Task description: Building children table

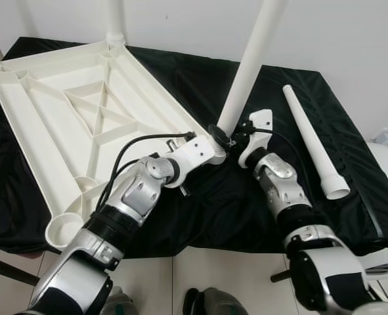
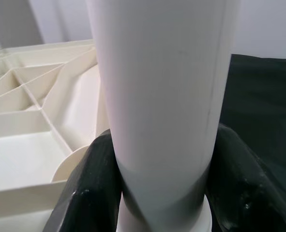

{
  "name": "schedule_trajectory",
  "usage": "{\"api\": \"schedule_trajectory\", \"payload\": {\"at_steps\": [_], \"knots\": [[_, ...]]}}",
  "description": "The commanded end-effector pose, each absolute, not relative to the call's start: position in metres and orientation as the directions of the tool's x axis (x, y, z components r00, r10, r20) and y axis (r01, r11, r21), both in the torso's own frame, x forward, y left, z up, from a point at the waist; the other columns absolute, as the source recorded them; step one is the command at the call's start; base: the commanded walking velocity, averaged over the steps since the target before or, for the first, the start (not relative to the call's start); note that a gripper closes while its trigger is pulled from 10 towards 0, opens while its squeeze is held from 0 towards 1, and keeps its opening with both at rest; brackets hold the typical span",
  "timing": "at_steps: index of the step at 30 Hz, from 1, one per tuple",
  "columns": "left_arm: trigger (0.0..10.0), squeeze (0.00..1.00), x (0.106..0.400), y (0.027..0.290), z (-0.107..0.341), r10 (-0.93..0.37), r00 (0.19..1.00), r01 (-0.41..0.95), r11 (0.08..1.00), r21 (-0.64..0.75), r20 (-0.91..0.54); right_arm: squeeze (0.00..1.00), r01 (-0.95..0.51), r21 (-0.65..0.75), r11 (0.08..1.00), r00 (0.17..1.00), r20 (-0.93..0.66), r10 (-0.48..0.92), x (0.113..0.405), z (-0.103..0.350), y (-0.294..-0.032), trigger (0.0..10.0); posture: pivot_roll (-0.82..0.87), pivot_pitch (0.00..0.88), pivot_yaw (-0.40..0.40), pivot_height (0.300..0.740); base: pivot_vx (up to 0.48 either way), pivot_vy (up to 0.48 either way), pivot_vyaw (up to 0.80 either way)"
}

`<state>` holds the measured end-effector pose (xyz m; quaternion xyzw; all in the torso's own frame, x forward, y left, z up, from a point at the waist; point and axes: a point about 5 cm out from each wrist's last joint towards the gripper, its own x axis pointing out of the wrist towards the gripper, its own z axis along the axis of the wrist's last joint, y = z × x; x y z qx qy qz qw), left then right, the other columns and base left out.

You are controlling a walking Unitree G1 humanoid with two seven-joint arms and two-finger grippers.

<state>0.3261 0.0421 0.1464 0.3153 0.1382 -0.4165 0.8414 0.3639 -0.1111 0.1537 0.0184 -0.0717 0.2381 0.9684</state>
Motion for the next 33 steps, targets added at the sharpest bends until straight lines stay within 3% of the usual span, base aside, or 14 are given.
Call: {"api": "schedule_trajectory", "payload": {"at_steps": [1, 14, 18, 33], "knots": [[10.0, 0.0, 0.319, 0.034, 0.139, -0.632, 0.574, 0.818, 0.417, 0.396, -0.52, 0.0, -0.397, 0.03, 0.917, 0.908, 0.158, 0.387, 0.363, 0.158, -0.103, 10.0, 0.06, 0.043, -0.107, 0.74, 0.0, 0.0, 0.0], [10.0, 0.0, 0.318, 0.033, 0.138, -0.633, 0.572, 0.82, 0.416, 0.394, -0.522, 0.0, -0.16, 0.057, 0.985, 0.975, 0.166, 0.149, 0.356, 0.164, -0.089, 10.0, 0.07, 0.038, -0.113, 0.74, 0.0, 0.0, 0.0], [10.0, 0.0, 0.317, 0.033, 0.137, -0.634, 0.57, 0.821, 0.413, 0.393, -0.523, 0.0, -0.01, 0.071, 0.997, 0.99, 0.144, 0.0, 0.356, 0.164, -0.088, 10.0, 0.08, 0.032, -0.117, 0.74, 0.0, 0.0, 0.0], [10.0, 0.0, 0.316, 0.032, 0.137, -0.636, 0.569, 0.821, 0.412, 0.395, -0.521, 0.0, 0.007, 0.074, 0.997, 0.992, 0.123, -0.016, 0.352, 0.162, -0.085, 10.0, 0.08, 0.019, -0.121, 0.74, 0.0, 0.0, 0.0]]}}
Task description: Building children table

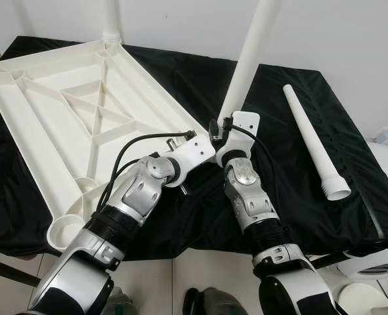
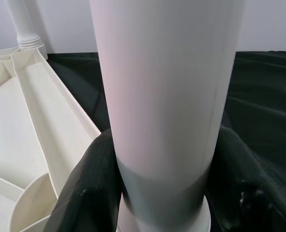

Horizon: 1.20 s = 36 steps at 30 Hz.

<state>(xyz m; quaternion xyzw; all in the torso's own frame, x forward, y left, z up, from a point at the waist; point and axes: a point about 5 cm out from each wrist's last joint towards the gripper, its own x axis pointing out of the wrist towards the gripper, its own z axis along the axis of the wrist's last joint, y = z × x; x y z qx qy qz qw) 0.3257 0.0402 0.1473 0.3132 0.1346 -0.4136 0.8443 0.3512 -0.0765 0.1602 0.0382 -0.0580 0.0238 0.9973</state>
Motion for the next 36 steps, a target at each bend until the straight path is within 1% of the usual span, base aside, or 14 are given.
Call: {"api": "schedule_trajectory", "payload": {"at_steps": [1, 9, 10, 14, 15, 16, 19, 21, 23, 24, 25, 30, 32, 36], "knots": [[10.0, 0.0, 0.316, 0.031, 0.137, -0.637, 0.569, 0.821, 0.412, 0.395, -0.52, 1.0, -0.004, 0.078, 0.997, 0.991, 0.136, -0.007, 0.351, 0.164, -0.087, 10.0, 0.08, 0.014, -0.122, 0.74, 0.0, 0.0, 0.0], [10.0, 0.0, 0.316, 0.03, 0.137, -0.638, 0.57, 0.82, 0.414, 0.395, -0.517, 1.0, -0.01, 0.069, 0.998, 0.987, 0.158, -0.001, 0.353, 0.165, -0.107, 10.0, 0.08, 0.012, -0.126, 0.74, 0.0, 0.0, 0.0], [10.0, 0.0, 0.316, 0.029, 0.137, -0.638, 0.571, 0.82, 0.414, 0.395, -0.517, 0.46, -0.034, 0.066, 0.997, 0.988, 0.154, 0.023, 0.355, 0.165, -0.114, 10.0, 0.08, 0.013, -0.126, 0.74, 0.0, 0.0, 0.0], [10.0, 0.0, 0.316, 0.029, 0.137, -0.639, 0.571, 0.82, 0.414, 0.395, -0.516, 0.46, -0.056, 0.065, 0.996, 0.988, 0.149, 0.046, 0.355, 0.165, -0.117, 10.0, 0.08, 0.013, -0.126, 0.74, 0.0, 0.0, 0.0], [10.0, 0.0, 0.316, 0.029, 0.137, -0.639, 0.571, 0.82, 0.414, 0.394, -0.515, 0.0, -0.085, 0.053, 0.995, 0.986, 0.147, 0.076, 0.356, 0.164, -0.119, 10.0, 0.08, 0.013, -0.126, 0.74, 0.0, 0.0, 0.0], [10.0, 0.0, 0.316, 0.029, 0.137, -0.639, 0.571, 0.82, 0.414, 0.394, -0.515, 0.0, -0.085, 0.053, 0.995, 0.986, 0.147, 0.076, 0.356, 0.164, -0.119, 10.0, 0.08, 0.013, -0.126, 0.74, 0.0, 0.0, 0.0], [10.0, 0.0, 0.316, 0.03, 0.138, -0.637, 0.574, 0.818, 0.416, 0.398, -0.515, 0.0, -0.258, 0.037, 0.965, 0.961, 0.111, 0.253, 0.355, 0.156, -0.121, 10.0, 0.07, 0.015, -0.125, 0.74, 0.0, 0.0, 0.0], [10.0, 0.0, 0.316, 0.03, 0.138, -0.637, 0.574, 0.818, 0.416, 0.398, -0.515, 0.0, -0.258, 0.037, 0.965, 0.961, 0.111, 0.253, 0.355, 0.156, -0.121, 10.0, 0.07, 0.015, -0.125, 0.74, 0.0, 0.0, 0.0], [10.0, 0.0, 0.317, 0.03, 0.139, -0.638, 0.575, 0.817, 0.417, 0.398, -0.512, 0.0, -0.352, 0.018, 0.936, 0.931, 0.108, 0.348, 0.356, 0.151, -0.126, 10.0, 0.07, 0.023, -0.113, 0.74, 0.0, 0.0, 0.0], [10.0, 0.0, 0.317, 0.03, 0.139, -0.638, 0.575, 0.817, 0.417, 0.398, -0.512, 0.0, -0.352, 0.018, 0.936, 0.931, 0.108, 0.348, 0.356, 0.151, -0.126, 10.0, 0.07, 0.023, -0.113, 0.74, 0.0, 0.0, 0.0], [10.0, 0.0, 0.319, 0.03, 0.14, -0.638, 0.576, 0.816, 0.418, 0.399, -0.51, 0.0, -0.419, -0.01, 0.908, 0.904, 0.094, 0.418, 0.358, 0.148, -0.133, 10.0, 0.07, 0.025, -0.111, 0.74, 0.0, 0.0, 0.0], [10.0, 0.0, 0.319, 0.031, 0.141, -0.637, 0.578, 0.815, 0.419, 0.4, -0.51, 0.0, -0.466, -0.034, 0.884, 0.881, 0.079, 0.467, 0.36, 0.147, -0.141, 10.0, 0.07, 0.026, -0.11, 0.74, 0.0, 0.0, 0.0], [10.0, 0.0, 0.32, 0.032, 0.142, -0.635, 0.581, 0.813, 0.421, 0.403, -0.509, 0.0, -0.504, -0.06, 0.861, 0.859, 0.067, 0.508, 0.365, 0.151, -0.155, 10.0, 0.07, 0.03, -0.107, 0.74, 0.0, 0.0, 0.0], [10.0, 0.0, 0.32, 0.032, 0.142, -0.634, 0.582, 0.812, 0.422, 0.403, -0.509, 0.0, -0.546, -0.066, 0.835, 0.833, 0.068, 0.55, 0.368, 0.156, -0.162, 10.0, 0.07, 0.033, -0.107, 0.74, 0.0, 0.0, 0.0]]}}
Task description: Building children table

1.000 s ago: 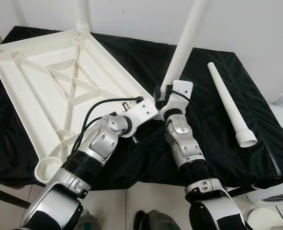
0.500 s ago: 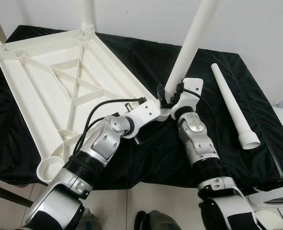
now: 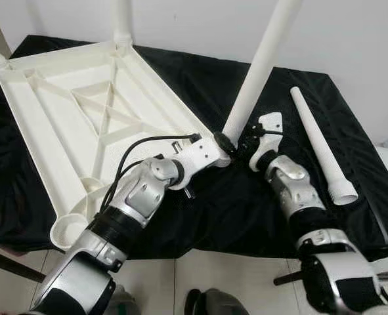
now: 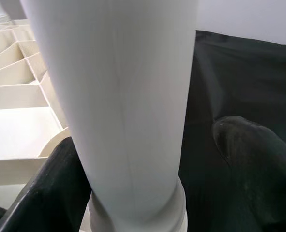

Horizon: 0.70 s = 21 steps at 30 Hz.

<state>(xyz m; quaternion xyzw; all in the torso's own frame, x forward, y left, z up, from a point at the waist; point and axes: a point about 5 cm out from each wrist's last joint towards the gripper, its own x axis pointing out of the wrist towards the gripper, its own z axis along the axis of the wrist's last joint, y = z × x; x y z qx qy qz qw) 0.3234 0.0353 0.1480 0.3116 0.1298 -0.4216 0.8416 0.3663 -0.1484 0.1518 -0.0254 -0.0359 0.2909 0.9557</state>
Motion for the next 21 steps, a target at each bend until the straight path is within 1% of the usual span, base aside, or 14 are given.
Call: {"api": "schedule_trajectory", "payload": {"at_steps": [1, 5, 10, 16, 17, 18, 19, 20, 21], "knots": [[10.0, 0.0, 0.3202, 0.0321, 0.1424, -0.635, 0.582, 0.812, 0.422, 0.403, -0.508, 0.0, -0.572, -0.057, 0.818, 0.815, 0.067, 0.575, 0.3684, 0.1575, -0.1627, 10.0, 0.07, 0.033, -0.107, 0.74, 0.0, 0.0, 0.0], [10.0, 0.0, 0.3193, 0.0321, 0.1421, -0.635, 0.581, 0.813, 0.423, 0.401, -0.509, 0.0, -0.653, -0.037, 0.756, 0.754, 0.056, 0.654, 0.3704, 0.1595, -0.1633, 10.0, 0.08, 0.037, -0.107, 0.74, 0.0, 0.0, 0.0], [10.0, 0.0, 0.319, 0.0318, 0.142, -0.635, 0.581, 0.813, 0.424, 0.399, -0.51, 0.0, -0.689, -0.069, 0.722, 0.721, 0.033, 0.692, 0.3723, 0.1614, -0.1631, 10.0, 0.08, 0.039, -0.106, 0.74, 0.0, 0.0, 0.0], [10.0, 0.0, 0.3194, 0.0323, 0.1423, -0.634, 0.582, 0.812, 0.425, 0.399, -0.51, 0.0, -0.722, -0.063, 0.689, 0.691, -0.009, 0.723, 0.3747, 0.1623, -0.163, 10.0, 0.08, 0.035, -0.106, 0.74, 0.0, 0.0, 0.0], [10.0, 0.0, 0.3197, 0.0324, 0.1424, -0.633, 0.583, 0.812, 0.425, 0.4, -0.509, 0.0, -0.727, -0.065, 0.683, 0.685, -0.018, 0.728, 0.375, 0.1621, -0.163, 8.4, 0.08, 0.035, -0.106, 0.74, 0.0, 0.0, 0.0], [10.0, 0.0, 0.3198, 0.0323, 0.1429, -0.634, 0.584, 0.811, 0.426, 0.401, -0.508, 0.0, -0.736, -0.071, 0.673, 0.676, -0.029, 0.736, 0.3752, 0.1619, -0.163, 7.8, 0.08, 0.034, -0.106, 0.74, 0.0, 0.0, 0.0], [10.0, 0.0, 0.32, 0.0323, 0.1431, -0.634, 0.584, 0.811, 0.426, 0.401, -0.507, 0.0, -0.74, -0.074, 0.669, 0.672, -0.032, 0.74, 0.3752, 0.1617, -0.1624, 4.5, 0.08, 0.033, -0.104, 0.74, 0.0, 0.0, 0.0], [10.0, 0.0, 0.32, 0.0323, 0.1431, -0.634, 0.584, 0.811, 0.426, 0.401, -0.507, 0.0, -0.74, -0.074, 0.669, 0.672, -0.032, 0.74, 0.3752, 0.1617, -0.1624, 4.5, 0.08, 0.033, -0.104, 0.74, 0.0, 0.0, 0.0], [10.0, 0.0, 0.3203, 0.0322, 0.1434, -0.634, 0.584, 0.811, 0.425, 0.402, -0.507, 0.0, -0.748, -0.076, 0.659, 0.663, -0.043, 0.748, 0.3751, 0.1608, -0.1607, 2.8, 0.08, 0.032, -0.103, 0.74, 0.0, 0.0, 0.0]]}}
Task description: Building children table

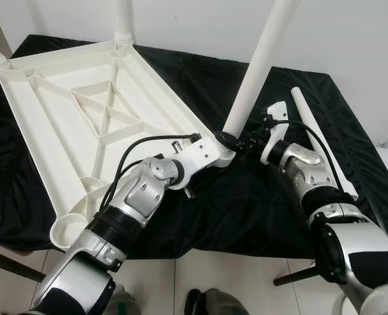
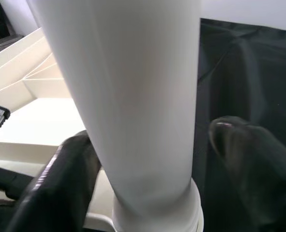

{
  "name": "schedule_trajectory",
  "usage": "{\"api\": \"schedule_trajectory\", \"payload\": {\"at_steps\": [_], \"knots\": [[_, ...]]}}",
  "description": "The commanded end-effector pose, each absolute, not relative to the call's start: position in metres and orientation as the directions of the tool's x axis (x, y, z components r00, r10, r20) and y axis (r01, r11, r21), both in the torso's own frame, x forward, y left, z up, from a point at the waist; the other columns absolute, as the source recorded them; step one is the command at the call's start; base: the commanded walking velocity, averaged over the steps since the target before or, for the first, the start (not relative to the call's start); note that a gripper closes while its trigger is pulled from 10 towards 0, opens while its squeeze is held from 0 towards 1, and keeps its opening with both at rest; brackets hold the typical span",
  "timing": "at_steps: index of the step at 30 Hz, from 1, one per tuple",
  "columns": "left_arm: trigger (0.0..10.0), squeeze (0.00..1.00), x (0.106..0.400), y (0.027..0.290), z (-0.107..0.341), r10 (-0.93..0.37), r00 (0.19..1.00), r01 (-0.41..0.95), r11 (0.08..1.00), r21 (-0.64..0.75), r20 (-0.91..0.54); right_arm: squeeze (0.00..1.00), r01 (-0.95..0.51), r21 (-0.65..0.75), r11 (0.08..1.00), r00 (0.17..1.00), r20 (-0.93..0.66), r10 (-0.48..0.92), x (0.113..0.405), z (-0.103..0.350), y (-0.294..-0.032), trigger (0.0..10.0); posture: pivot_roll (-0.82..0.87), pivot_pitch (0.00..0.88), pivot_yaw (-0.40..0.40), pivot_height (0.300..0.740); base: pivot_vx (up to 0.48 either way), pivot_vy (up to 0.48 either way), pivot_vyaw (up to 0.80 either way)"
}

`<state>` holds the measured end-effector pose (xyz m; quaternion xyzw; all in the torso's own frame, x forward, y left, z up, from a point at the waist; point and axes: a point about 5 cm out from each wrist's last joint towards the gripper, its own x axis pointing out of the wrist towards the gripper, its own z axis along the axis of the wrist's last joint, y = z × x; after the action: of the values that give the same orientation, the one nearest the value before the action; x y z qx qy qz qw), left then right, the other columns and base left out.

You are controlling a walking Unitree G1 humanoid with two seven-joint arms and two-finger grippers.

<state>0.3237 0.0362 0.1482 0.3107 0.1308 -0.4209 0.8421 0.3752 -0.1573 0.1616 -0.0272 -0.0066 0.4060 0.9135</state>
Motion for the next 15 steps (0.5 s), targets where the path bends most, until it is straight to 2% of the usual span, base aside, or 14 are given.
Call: {"api": "schedule_trajectory", "payload": {"at_steps": [1, 2, 12, 13, 14, 15], "knots": [[10.0, 0.0, 0.3203, 0.0322, 0.1434, -0.634, 0.584, 0.811, 0.425, 0.402, -0.507, 0.0, -0.748, -0.076, 0.659, 0.663, -0.043, 0.748, 0.3751, 0.1608, -0.1607, 2.8, 0.08, 0.032, -0.103, 0.74, 0.0, 0.0, 0.0], [10.0, 0.0, 0.3204, 0.032, 0.1437, -0.635, 0.584, 0.811, 0.425, 0.403, -0.506, 0.0, -0.752, -0.075, 0.655, 0.659, -0.046, 0.751, 0.3752, 0.1603, -0.1597, 0.0, 0.08, 0.032, -0.103, 0.74, 0.0, 0.0, 0.0], [10.0, 0.0, 0.3211, 0.0309, 0.1449, -0.636, 0.585, 0.81, 0.425, 0.405, -0.503, 0.0, -0.762, -0.077, 0.643, 0.647, -0.063, 0.76, 0.3744, 0.1566, -0.1574, 0.0, 0.08, 0.028, -0.106, 0.74, 0.0, 0.0, 0.0], [10.0, 0.0, 0.3211, 0.0308, 0.145, -0.636, 0.586, 0.809, 0.425, 0.405, -0.502, 0.0, -0.762, -0.078, 0.643, 0.648, -0.069, 0.759, 0.3743, 0.1553, -0.1574, 1.7, 0.08, 0.027, -0.107, 0.74, 0.0, 0.0, 0.0], [10.0, 0.0, 0.3211, 0.0309, 0.145, -0.636, 0.586, 0.809, 0.426, 0.405, -0.502, 0.0, -0.759, -0.072, 0.648, 0.651, -0.061, 0.756, 0.3739, 0.1546, -0.1573, 10.0, 0.08, 0.027, -0.107, 0.74, 0.0, 0.0, 0.0], [10.0, 0.0, 0.3211, 0.031, 0.1449, -0.636, 0.587, 0.809, 0.427, 0.405, -0.502, 0.0, -0.756, -0.067, 0.651, 0.654, -0.054, 0.754, 0.3737, 0.1542, -0.1572, 10.0, 0.08, 0.027, -0.107, 0.74, 0.0, 0.0, 0.0]]}}
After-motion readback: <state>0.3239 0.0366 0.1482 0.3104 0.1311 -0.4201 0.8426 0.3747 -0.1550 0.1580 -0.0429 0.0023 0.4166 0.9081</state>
